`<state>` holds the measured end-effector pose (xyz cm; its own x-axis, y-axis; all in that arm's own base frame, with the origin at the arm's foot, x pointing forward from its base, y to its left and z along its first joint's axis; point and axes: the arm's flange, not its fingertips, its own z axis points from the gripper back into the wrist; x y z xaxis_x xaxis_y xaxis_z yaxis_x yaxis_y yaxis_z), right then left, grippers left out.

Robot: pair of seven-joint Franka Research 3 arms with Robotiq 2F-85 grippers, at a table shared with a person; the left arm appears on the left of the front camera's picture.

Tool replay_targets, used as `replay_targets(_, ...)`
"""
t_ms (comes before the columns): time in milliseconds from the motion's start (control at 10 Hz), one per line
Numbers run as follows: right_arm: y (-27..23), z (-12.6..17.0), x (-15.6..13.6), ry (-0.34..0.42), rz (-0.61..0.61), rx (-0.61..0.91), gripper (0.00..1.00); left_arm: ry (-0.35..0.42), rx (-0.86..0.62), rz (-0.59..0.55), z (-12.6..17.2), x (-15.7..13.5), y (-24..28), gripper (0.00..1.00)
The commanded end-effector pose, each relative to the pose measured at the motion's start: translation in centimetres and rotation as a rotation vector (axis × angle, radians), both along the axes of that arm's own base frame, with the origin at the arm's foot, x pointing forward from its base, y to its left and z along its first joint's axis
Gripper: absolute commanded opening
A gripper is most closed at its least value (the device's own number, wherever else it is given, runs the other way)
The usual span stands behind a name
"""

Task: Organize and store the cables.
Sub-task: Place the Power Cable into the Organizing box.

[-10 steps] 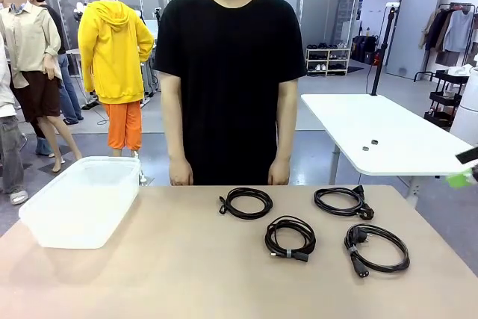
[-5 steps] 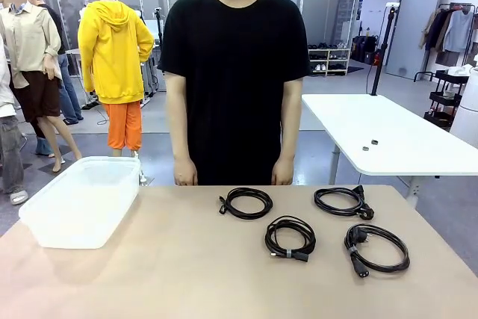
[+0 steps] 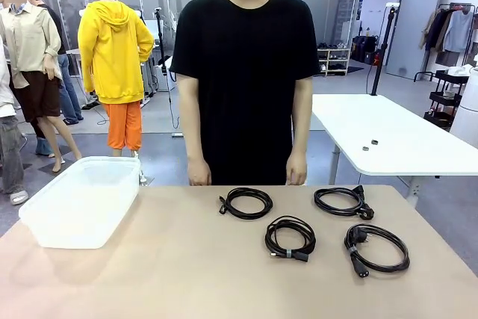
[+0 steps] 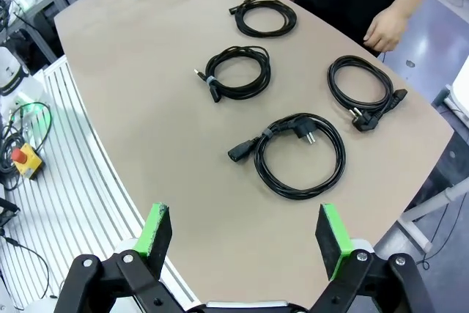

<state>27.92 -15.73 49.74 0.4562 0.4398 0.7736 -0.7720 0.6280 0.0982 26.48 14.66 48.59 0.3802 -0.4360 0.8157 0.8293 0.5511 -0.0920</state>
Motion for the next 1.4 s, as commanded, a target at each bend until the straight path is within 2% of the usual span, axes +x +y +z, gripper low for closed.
replay_targets(0,-0.55,-0.19,-0.31,-0.006,0.005,0.002,1.00,-0.013,-0.005,-0.008,-0.10,-0.38,0.59,1.00)
replay_targets(1300,-0.55,-0.19,-0.31,-0.006,0.005,0.002,1.00,-0.013,-0.005,-0.008,-0.10,-0.38,0.59,1.00)
